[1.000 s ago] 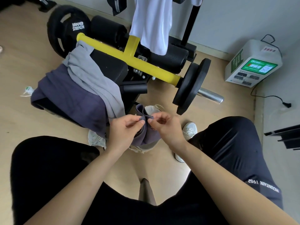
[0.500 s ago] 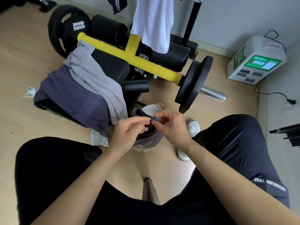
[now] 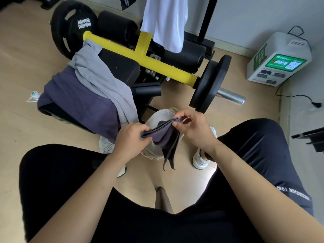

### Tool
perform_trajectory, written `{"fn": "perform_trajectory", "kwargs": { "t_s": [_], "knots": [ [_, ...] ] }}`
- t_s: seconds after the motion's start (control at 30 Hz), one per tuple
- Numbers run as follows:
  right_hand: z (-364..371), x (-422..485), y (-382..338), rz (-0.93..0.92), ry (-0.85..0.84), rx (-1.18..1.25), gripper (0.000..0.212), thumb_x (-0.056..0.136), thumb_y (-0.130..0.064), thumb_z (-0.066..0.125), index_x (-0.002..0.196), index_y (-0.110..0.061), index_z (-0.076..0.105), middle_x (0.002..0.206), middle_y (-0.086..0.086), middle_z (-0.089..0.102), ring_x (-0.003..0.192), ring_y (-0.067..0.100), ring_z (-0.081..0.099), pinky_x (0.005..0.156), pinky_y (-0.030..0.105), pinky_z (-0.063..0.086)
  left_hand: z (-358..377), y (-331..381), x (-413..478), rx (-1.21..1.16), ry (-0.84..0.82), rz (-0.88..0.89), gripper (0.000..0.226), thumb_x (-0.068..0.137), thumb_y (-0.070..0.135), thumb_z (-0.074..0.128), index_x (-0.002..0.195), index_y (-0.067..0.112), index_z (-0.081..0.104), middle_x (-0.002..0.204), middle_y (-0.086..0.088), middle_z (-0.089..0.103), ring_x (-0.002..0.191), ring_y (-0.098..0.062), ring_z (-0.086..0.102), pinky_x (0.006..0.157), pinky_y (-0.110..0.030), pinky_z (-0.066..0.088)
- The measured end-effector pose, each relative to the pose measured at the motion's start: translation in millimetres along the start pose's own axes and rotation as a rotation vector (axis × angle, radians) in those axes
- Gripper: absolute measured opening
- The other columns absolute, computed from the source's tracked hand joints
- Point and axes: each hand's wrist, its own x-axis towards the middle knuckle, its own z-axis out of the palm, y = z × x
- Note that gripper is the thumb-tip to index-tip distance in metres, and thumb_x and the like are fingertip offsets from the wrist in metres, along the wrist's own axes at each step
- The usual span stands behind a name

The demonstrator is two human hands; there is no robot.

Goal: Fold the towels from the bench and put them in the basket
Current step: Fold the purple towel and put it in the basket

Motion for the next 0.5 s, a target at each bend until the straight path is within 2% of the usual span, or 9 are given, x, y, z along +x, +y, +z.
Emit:
{"fn": "perform_trajectory", "kwargs": {
  "t_s": [0.13, 0.2, 0.27, 0.37, 0.43, 0.5],
  "knots": [
    [-12, 5, 8, 0.068, 0.042, -0.045, 0.007, 0.088, -0.009, 0.073, 0.088, -0.015, 0.068, 0.083, -0.008, 0.065, 0.074, 0.002, 0.057, 0.073, 0.012, 0.046, -9, -5, 0, -0.189, 0.021, -0.08, 0.016, 0.087, 0.035, 0.076, 0.1, 0.027, 0.074, 0.087, 0.015, 0.072, 0.088, -0.015, 0.069, 0.075, -0.035, 0.057],
    [-16, 7, 12, 0.102, 0.065, -0.056, 0.011, 0.088, -0.009, 0.073, 0.088, -0.018, 0.067, 0.081, -0.005, 0.065, 0.073, 0.005, 0.057, 0.072, 0.014, 0.046, -14, -2, 1, -0.351, 0.075, -0.107, 0.008, 0.089, 0.028, 0.077, 0.094, 0.032, 0.072, 0.085, 0.021, 0.073, 0.089, -0.003, 0.068, 0.077, -0.023, 0.055],
    [-18, 9, 13, 0.12, 0.076, -0.057, 0.012, 0.086, -0.007, 0.073, 0.087, -0.017, 0.066, 0.079, -0.005, 0.064, 0.071, 0.004, 0.056, 0.071, 0.014, 0.047, -17, 5, 3, -0.516, 0.1, -0.133, 0.013, 0.091, 0.021, 0.075, 0.092, 0.033, 0.07, 0.086, 0.024, 0.073, 0.087, 0.003, 0.068, 0.076, -0.012, 0.052],
    [-18, 8, 13, 0.09, 0.045, -0.087, 0.015, 0.083, -0.003, 0.074, 0.09, -0.014, 0.066, 0.082, -0.005, 0.065, 0.073, 0.0, 0.057, 0.074, 0.009, 0.043, -16, 12, 4, -0.674, 0.08, -0.13, 0.018, 0.093, 0.014, 0.074, 0.094, 0.032, 0.071, 0.092, 0.014, 0.077, 0.088, -0.002, 0.071, 0.08, -0.02, 0.056],
    [-14, 6, 10, 0.055, 0.005, -0.112, 0.028, 0.078, -0.006, 0.08, 0.101, -0.015, 0.067, 0.096, -0.001, 0.068, 0.086, 0.003, 0.06, 0.082, 0.007, 0.04, -16, 14, 5, -0.708, 0.063, -0.092, 0.016, 0.092, 0.016, 0.074, 0.096, 0.031, 0.071, 0.092, 0.013, 0.077, 0.088, -0.004, 0.072, 0.079, -0.02, 0.056],
    [-7, 4, 4, -0.05, -0.04, -0.182, 0.046, 0.071, -0.016, 0.086, 0.113, -0.018, 0.068, 0.11, -0.004, 0.068, 0.101, 0.012, 0.06, 0.093, 0.016, 0.042, -15, 15, 4, -0.677, 0.042, -0.036, 0.013, 0.09, 0.02, 0.074, 0.1, 0.029, 0.071, 0.095, 0.008, 0.077, 0.09, -0.01, 0.072, 0.078, -0.021, 0.057]
  ]
}}
